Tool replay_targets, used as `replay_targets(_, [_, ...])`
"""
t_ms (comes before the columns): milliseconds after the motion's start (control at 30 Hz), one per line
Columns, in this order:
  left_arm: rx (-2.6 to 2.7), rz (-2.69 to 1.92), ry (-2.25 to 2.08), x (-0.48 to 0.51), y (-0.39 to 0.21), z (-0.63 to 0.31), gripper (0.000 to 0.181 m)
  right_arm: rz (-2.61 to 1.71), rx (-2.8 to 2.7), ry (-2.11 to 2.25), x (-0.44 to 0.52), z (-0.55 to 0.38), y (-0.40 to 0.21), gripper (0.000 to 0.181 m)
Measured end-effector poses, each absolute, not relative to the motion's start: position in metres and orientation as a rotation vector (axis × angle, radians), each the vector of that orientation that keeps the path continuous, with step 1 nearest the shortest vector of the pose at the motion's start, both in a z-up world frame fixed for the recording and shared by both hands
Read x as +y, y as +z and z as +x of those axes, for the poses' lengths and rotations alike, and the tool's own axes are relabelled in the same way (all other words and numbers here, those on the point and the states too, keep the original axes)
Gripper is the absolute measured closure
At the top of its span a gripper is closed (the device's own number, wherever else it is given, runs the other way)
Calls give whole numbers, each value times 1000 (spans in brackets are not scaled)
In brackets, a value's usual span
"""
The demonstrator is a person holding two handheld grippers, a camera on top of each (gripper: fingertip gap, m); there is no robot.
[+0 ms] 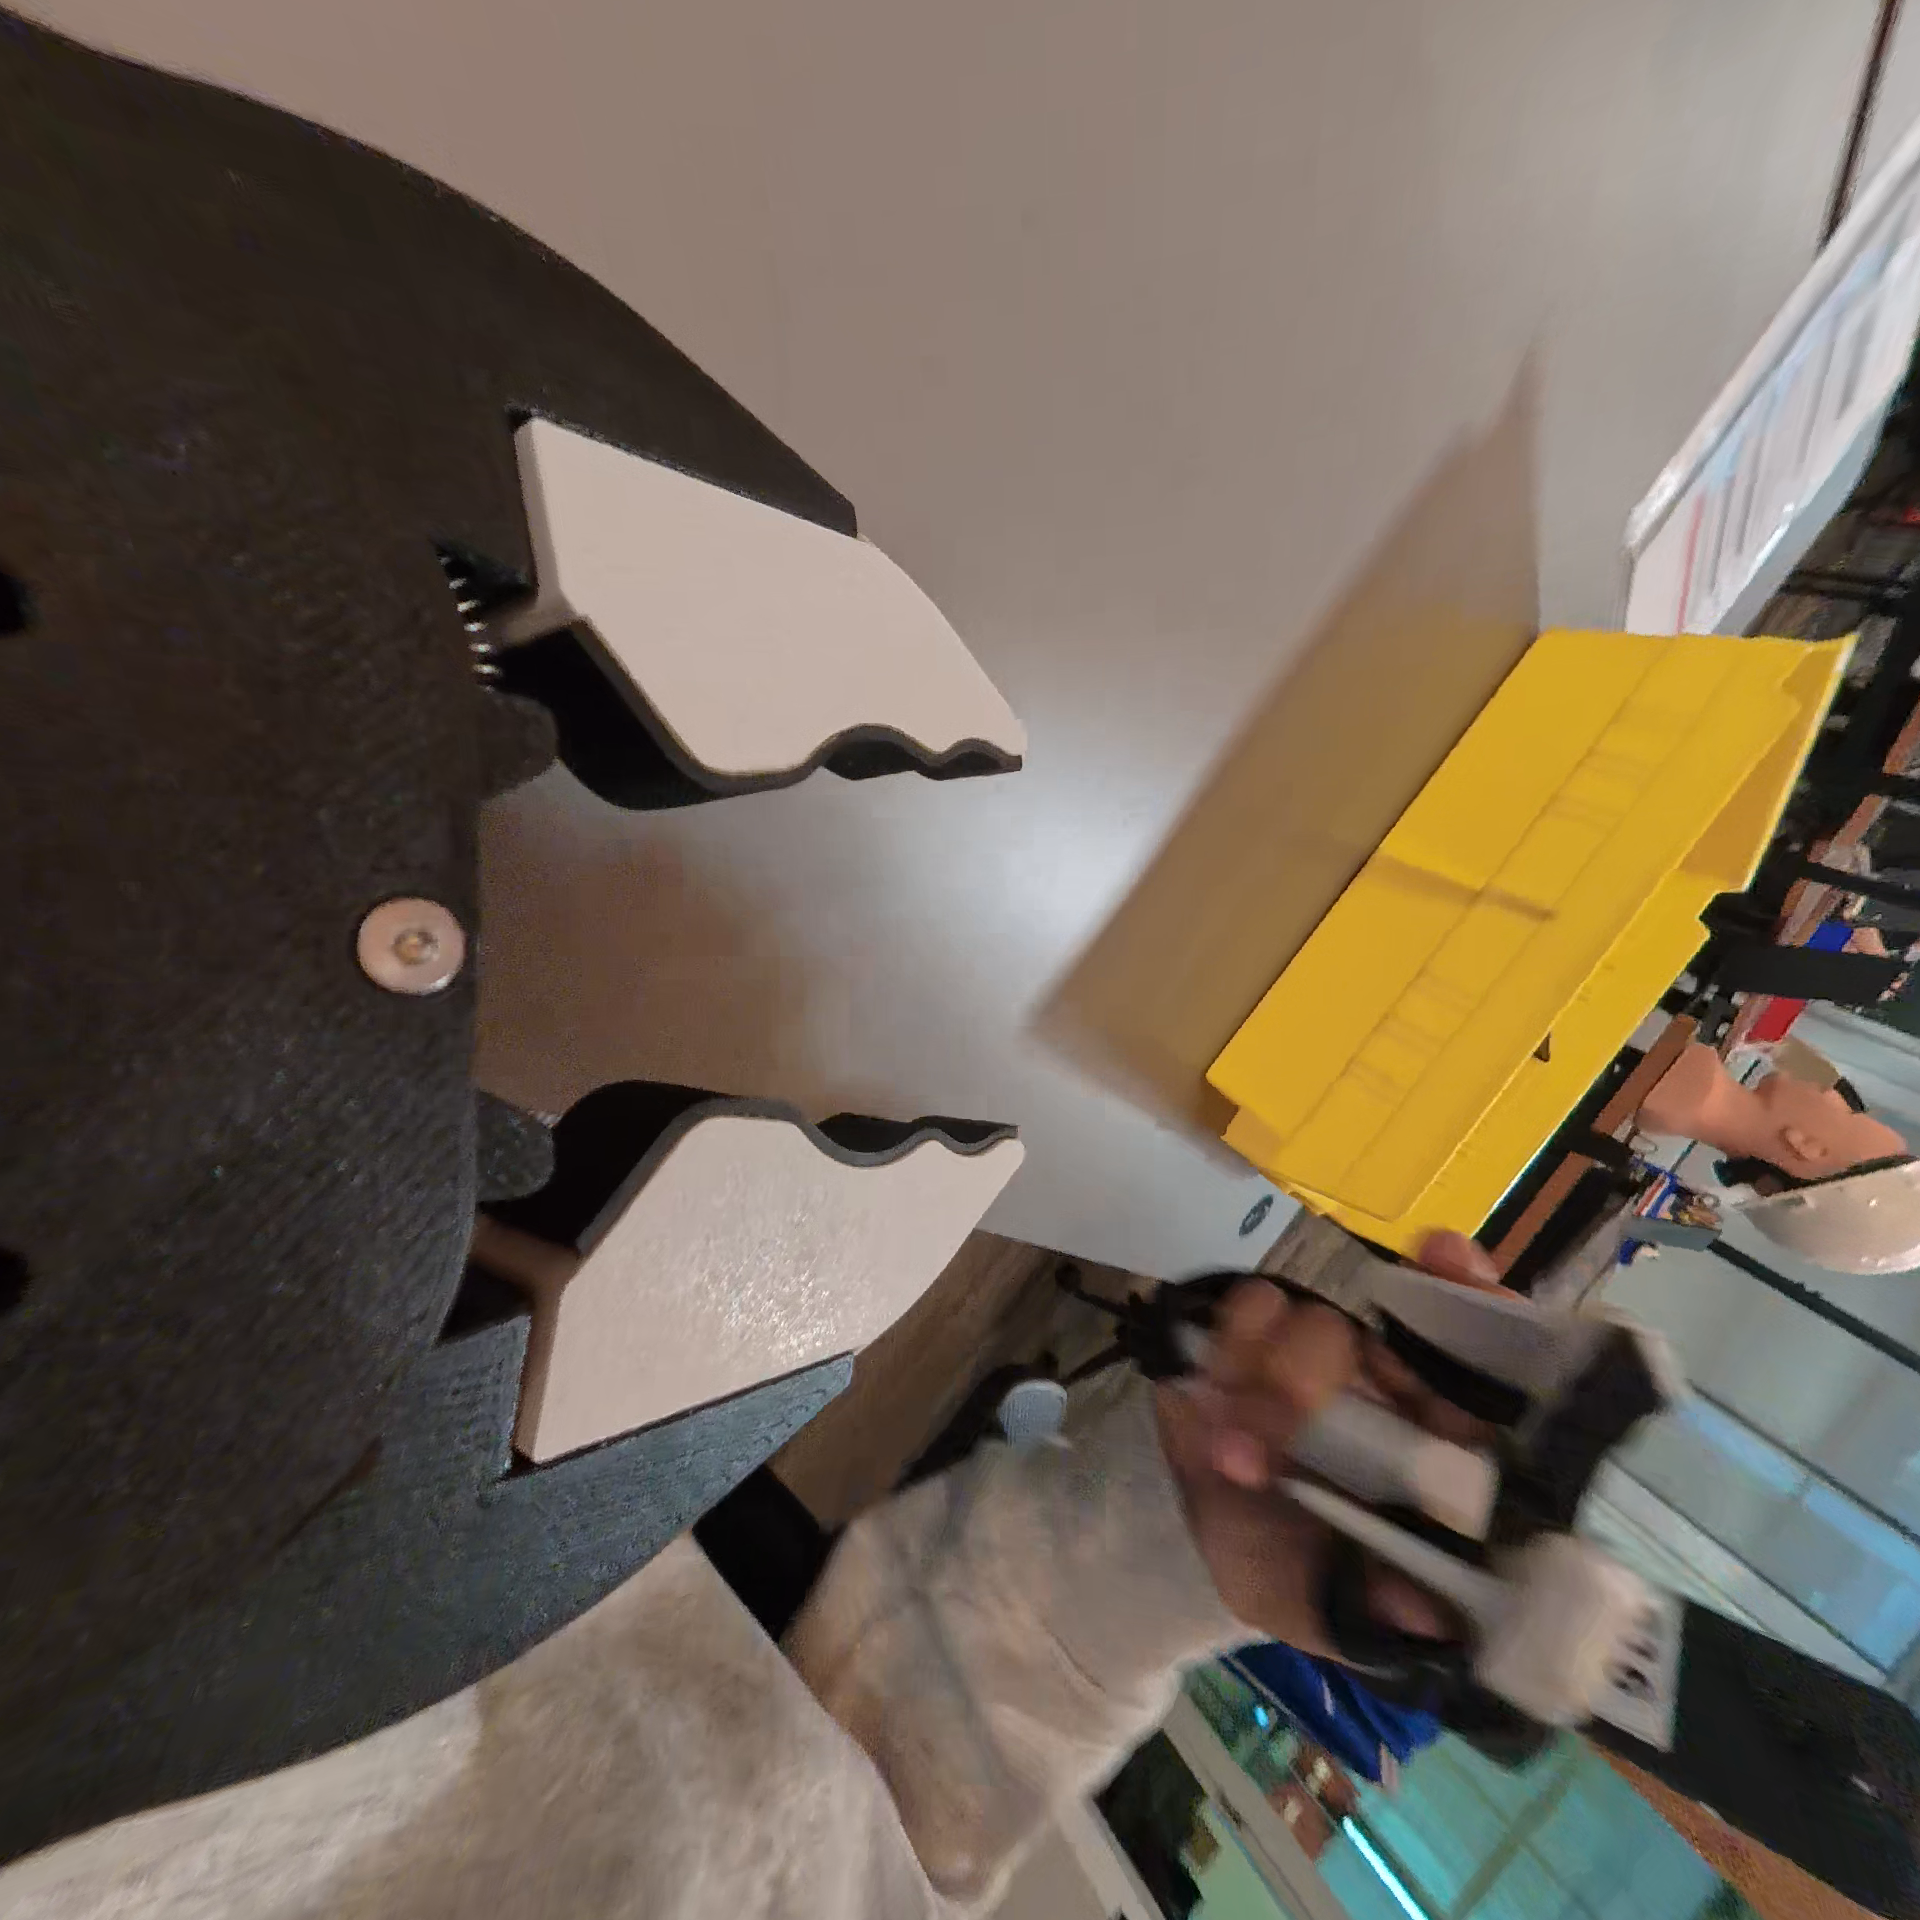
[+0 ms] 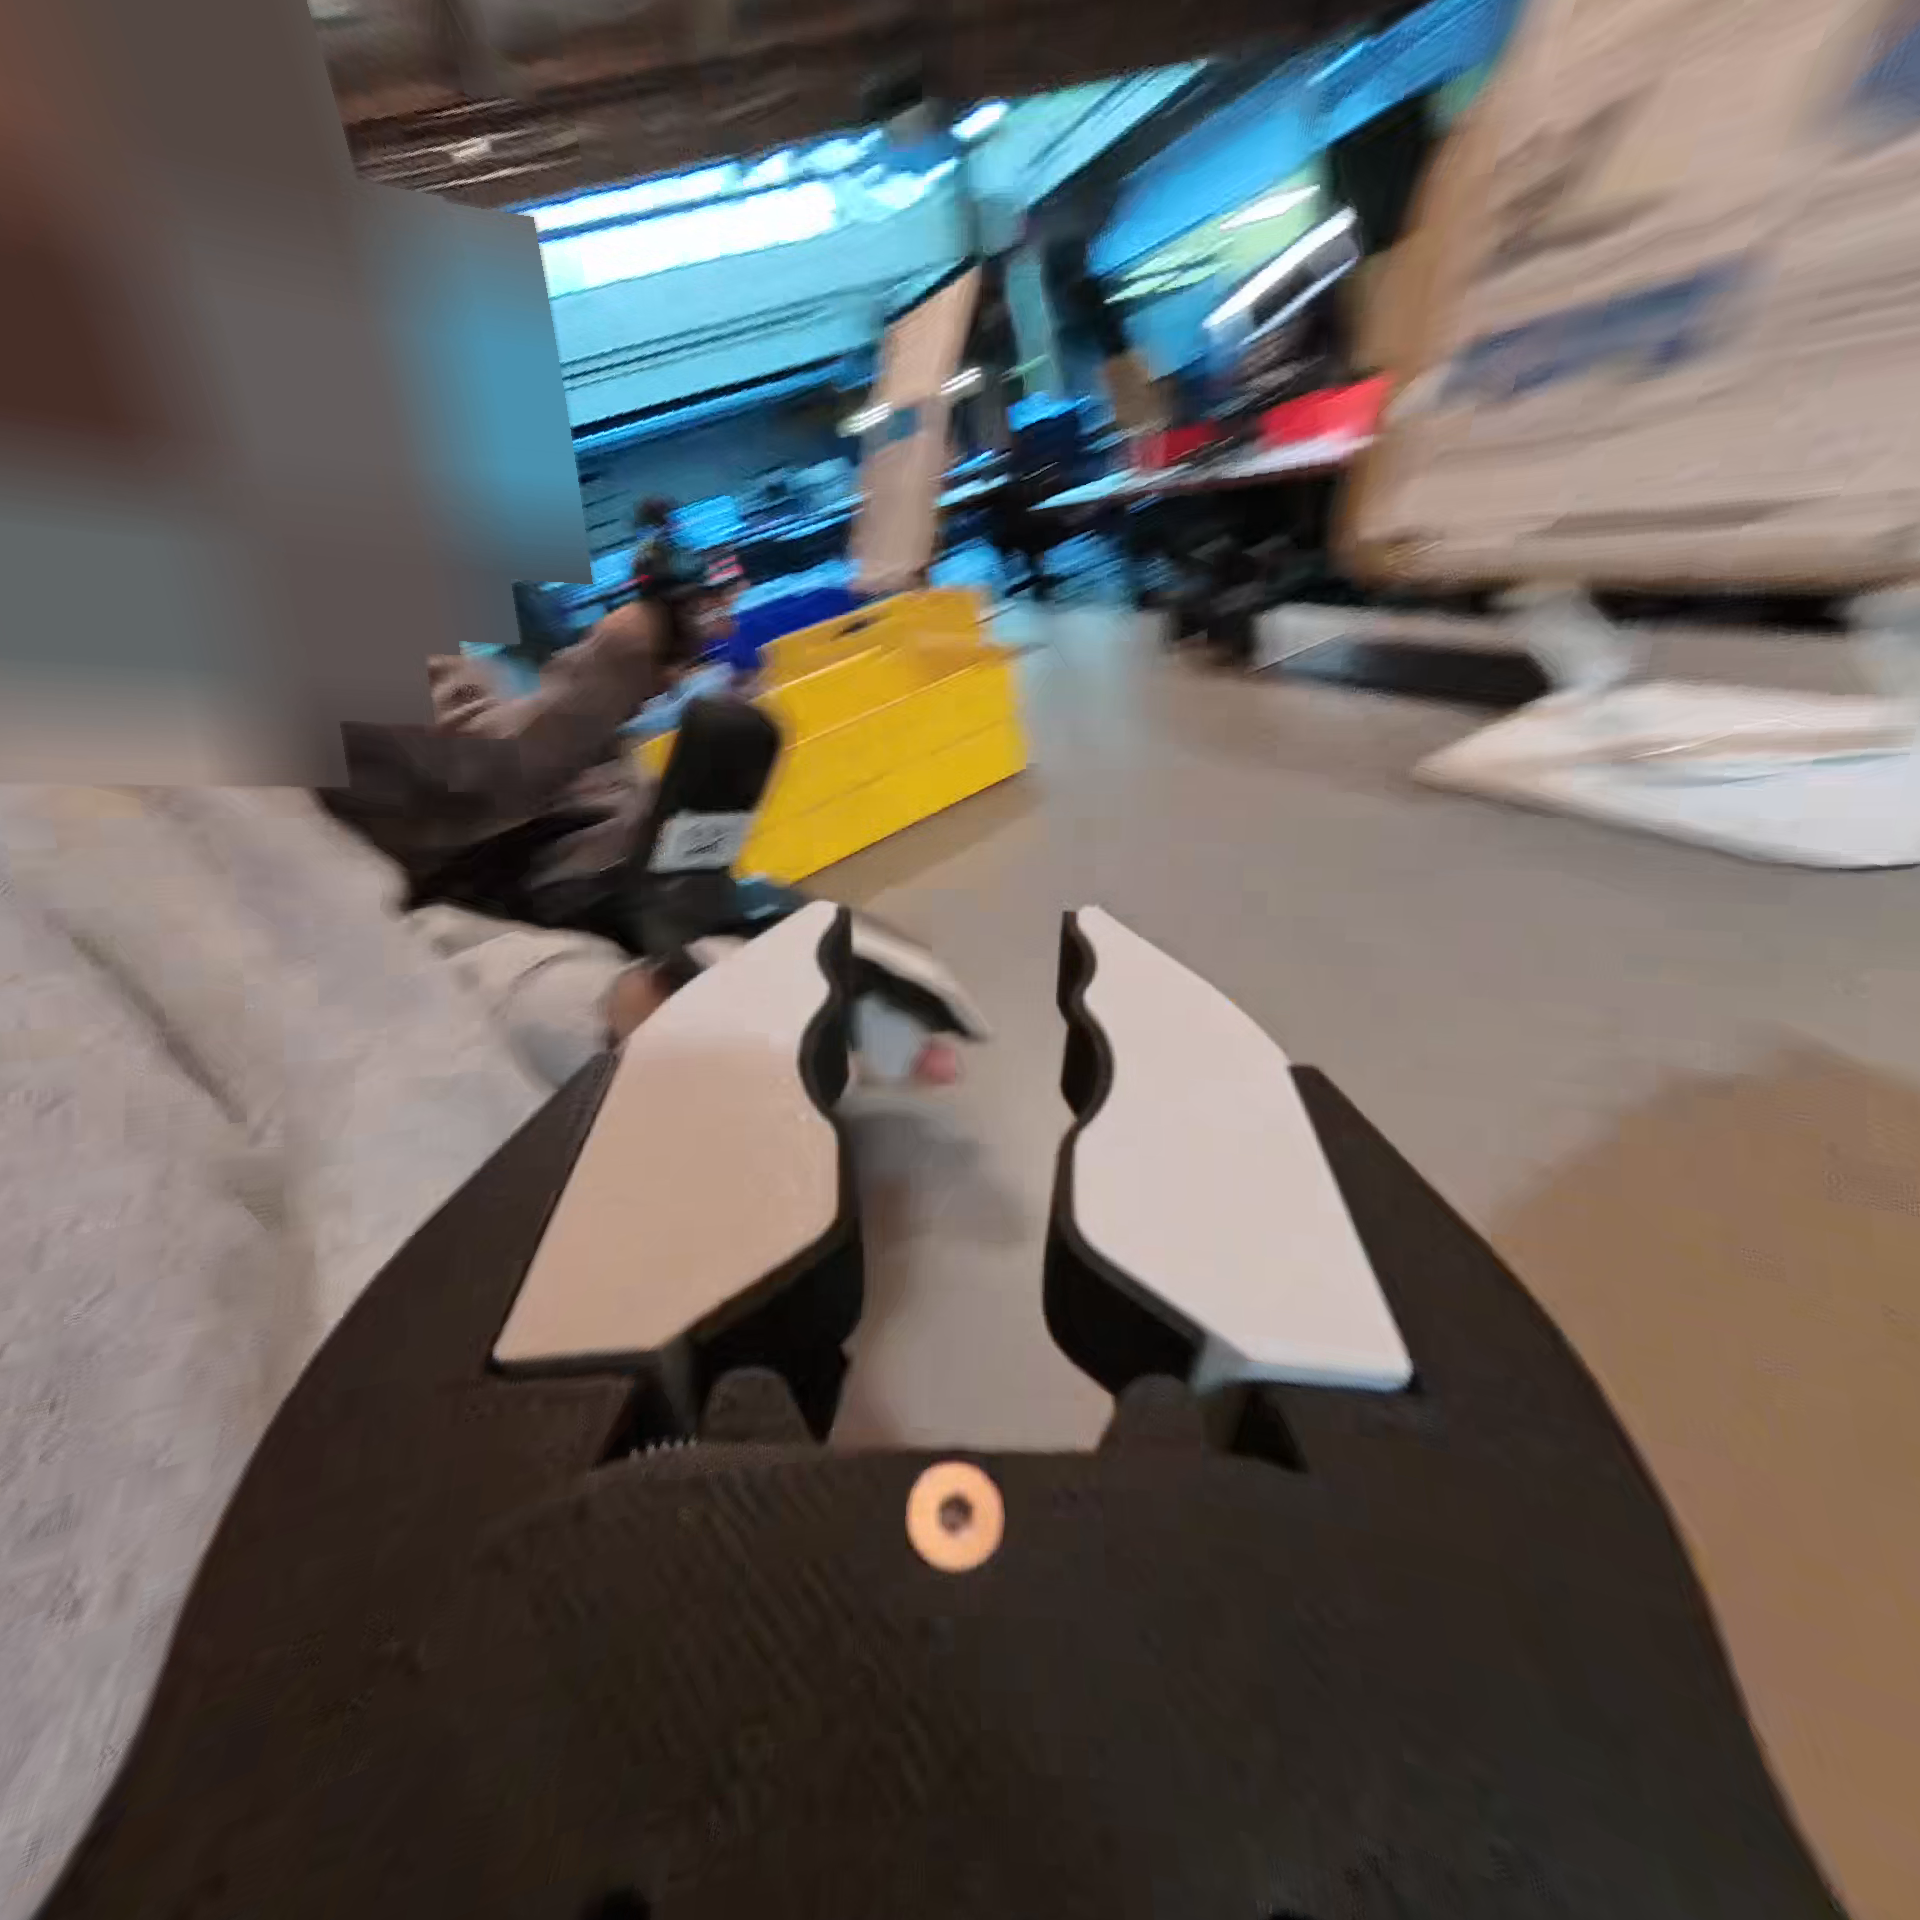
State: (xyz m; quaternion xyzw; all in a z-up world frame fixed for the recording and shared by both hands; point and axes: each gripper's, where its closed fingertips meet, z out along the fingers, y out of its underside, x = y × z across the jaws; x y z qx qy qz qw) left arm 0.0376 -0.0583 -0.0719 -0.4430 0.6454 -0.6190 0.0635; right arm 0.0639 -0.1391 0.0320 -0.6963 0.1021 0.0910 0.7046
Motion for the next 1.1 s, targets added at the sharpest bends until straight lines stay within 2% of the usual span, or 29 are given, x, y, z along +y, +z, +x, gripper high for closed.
replay_targets(67, [1948,-1407,-1919,-56,-75,40,121,-1679,139,299,-98,30,-9,137])
replay_targets(167, [1930,-1441,-1929,-49,-75,43,125,-1860,35,316,-71,1,-52,143])
replay_targets(433, [1811,-1490,-1712,26,-77,60,130,-1738,226,503,-79,10,-53,147])
replay_targets(500, [1650,-1460,-1637,61,-54,56,134,-1737,247,502,-83,15,-54,147])
replay_targets(633, [1141,-1265,-1228,160,20,11,161,-1851,162,389,-83,10,-68,148])
replay_targets(700, [1036,-1226,-941,203,37,-23,163,-1891,111,390,-81,2,-73,151])
replay_targets(767, [1081,-1323,-696,236,22,-49,172,-1898,107,430,-77,-1,-75,156])
replay_targets(933, [1273,-1562,-456,270,-31,-70,140,-1855,205,571,-69,6,-74,158])
replay_targets(1100, [1341,-1628,-422,280,-58,-74,153,-1848,238,565,-63,11,-74,157])
